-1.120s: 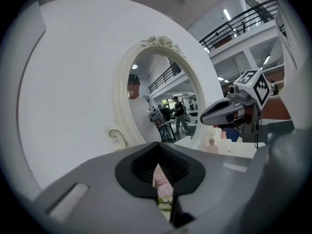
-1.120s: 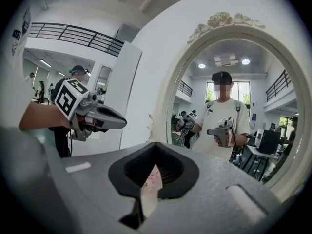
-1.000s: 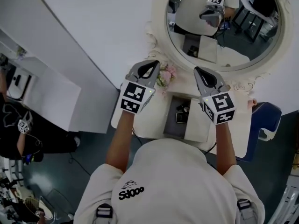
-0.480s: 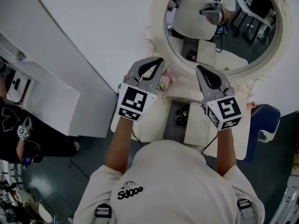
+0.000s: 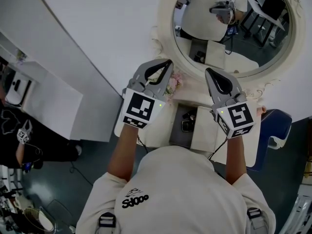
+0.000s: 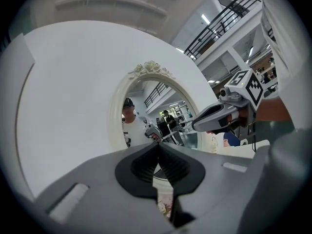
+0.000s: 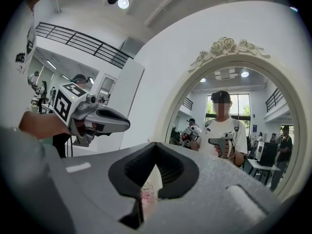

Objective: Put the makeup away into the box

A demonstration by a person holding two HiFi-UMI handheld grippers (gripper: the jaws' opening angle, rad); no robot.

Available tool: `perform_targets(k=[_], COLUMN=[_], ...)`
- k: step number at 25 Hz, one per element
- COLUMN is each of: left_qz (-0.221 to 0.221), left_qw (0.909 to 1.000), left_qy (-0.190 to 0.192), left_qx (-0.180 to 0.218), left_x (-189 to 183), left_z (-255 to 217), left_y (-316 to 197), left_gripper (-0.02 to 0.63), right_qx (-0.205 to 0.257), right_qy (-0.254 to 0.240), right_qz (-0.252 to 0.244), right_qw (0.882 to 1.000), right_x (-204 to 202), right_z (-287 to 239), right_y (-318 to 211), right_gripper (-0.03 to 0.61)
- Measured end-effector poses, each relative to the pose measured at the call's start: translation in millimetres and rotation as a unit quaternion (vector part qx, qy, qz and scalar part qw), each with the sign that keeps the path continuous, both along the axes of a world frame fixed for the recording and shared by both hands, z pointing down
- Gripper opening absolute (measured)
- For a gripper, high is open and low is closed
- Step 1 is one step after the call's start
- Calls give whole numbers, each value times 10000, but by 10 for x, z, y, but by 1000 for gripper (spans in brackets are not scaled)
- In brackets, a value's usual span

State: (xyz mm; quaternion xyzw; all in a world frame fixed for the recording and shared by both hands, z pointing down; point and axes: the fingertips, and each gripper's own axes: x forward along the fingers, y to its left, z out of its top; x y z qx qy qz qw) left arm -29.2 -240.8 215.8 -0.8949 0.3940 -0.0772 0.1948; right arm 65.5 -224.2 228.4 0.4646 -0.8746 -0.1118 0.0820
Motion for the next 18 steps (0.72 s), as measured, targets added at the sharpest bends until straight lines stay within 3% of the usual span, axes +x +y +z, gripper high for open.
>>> perform_targets(k=[18], left_qz=[37], left_qw=[9998], left_qy=[-106], left_qx=[-170], left_x=[60], left_z=[165], left_y=[7], left_gripper=[17], right_qx=[-127], right_qy=[43], right_qz=[60], right_qw=[9999], right_x=[57], right_z=[119], right_y=[-16], right_gripper=[2])
